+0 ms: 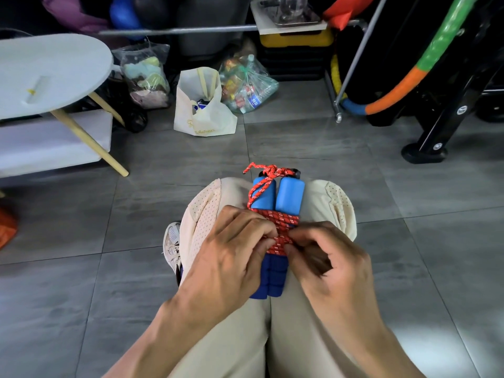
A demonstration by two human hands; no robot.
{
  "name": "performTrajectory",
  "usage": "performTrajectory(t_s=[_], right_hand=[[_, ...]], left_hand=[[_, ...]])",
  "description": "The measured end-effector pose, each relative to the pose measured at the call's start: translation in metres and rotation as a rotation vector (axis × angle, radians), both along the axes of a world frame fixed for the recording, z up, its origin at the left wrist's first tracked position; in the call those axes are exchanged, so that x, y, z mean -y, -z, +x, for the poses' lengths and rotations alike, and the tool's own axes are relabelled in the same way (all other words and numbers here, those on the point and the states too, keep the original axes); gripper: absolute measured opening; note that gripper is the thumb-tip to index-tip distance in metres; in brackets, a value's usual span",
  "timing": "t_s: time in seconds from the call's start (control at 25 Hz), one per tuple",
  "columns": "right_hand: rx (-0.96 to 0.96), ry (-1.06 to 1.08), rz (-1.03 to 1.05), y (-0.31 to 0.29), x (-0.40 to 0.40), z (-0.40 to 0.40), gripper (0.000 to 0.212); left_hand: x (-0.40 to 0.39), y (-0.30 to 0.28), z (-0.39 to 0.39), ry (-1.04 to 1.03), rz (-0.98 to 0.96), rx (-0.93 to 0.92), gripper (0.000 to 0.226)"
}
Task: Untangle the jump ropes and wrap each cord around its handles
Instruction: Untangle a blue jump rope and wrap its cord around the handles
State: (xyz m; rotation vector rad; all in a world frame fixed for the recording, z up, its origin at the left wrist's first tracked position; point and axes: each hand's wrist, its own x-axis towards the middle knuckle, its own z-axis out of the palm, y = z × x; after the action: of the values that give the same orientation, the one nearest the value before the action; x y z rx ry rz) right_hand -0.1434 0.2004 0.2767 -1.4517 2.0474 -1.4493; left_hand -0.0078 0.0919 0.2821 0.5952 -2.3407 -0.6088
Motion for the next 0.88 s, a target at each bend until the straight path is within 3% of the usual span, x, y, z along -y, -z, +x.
performTrajectory(t_s=[0.12, 0.44, 0.6, 0.88], right_hand=[[0.007, 0.077, -0.017, 0.003, 0.0, 0.007, 0.008], [0.039, 0.03, -0.047, 0.004, -0.001, 0.002, 0.007], [-0.062, 0.006, -0.091, 0.009, -0.002, 0.004, 0.011], [-0.006, -0.009, -0.117, 0.011, 0.0, 0.004, 0.015]], left_hand=[[-0.002, -0.002, -0.001, -0.033, 0.076, -0.001, 0.006], [-0.005, -0.003, -0.002, -0.12, 0.19, -0.127, 0.007], [-0.001, 0.0, 0.005, -0.057, 0.141, -0.061, 0.007], [0.002, -0.004, 0.01, 0.004, -0.019, 0.068, 0.015]])
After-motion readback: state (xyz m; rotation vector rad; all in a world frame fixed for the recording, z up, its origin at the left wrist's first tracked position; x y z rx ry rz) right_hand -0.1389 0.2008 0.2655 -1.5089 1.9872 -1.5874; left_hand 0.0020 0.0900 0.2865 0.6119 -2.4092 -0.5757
